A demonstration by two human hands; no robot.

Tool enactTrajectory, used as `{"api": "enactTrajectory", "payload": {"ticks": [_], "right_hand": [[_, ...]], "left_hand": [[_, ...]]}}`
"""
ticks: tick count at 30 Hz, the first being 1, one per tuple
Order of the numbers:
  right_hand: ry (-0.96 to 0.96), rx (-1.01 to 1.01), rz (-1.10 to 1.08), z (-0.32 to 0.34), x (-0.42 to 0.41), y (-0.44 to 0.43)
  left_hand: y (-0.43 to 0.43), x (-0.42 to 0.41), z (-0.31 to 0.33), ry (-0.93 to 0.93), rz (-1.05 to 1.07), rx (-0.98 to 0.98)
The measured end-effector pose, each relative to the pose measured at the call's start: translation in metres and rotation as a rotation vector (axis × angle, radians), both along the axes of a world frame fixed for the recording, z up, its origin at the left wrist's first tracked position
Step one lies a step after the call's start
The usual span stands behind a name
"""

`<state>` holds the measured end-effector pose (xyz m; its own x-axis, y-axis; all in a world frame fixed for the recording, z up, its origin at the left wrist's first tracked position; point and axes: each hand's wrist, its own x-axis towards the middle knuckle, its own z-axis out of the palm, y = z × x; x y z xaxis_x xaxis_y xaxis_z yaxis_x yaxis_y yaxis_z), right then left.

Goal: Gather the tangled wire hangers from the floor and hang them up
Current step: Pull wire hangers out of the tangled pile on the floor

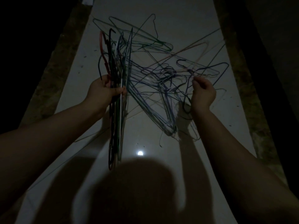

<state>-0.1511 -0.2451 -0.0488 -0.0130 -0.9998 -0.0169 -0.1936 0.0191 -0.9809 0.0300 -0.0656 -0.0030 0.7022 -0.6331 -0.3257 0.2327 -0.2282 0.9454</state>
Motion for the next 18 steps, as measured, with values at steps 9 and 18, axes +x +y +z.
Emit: {"api": "enactTrajectory", "payload": {"ticks": [9,18], "right_hand": [[-0.108,-0.073,-0.018,0.019,0.004,-0.004],[-0.024,-0.137,0.016,0.018,-0.006,-0.002]], "left_hand": [[-0.002,0.0,0.006,0.001,0.004,-0.02],[0.001,-0.005,0.012,-0.016,-0.008,-0.014]]}}
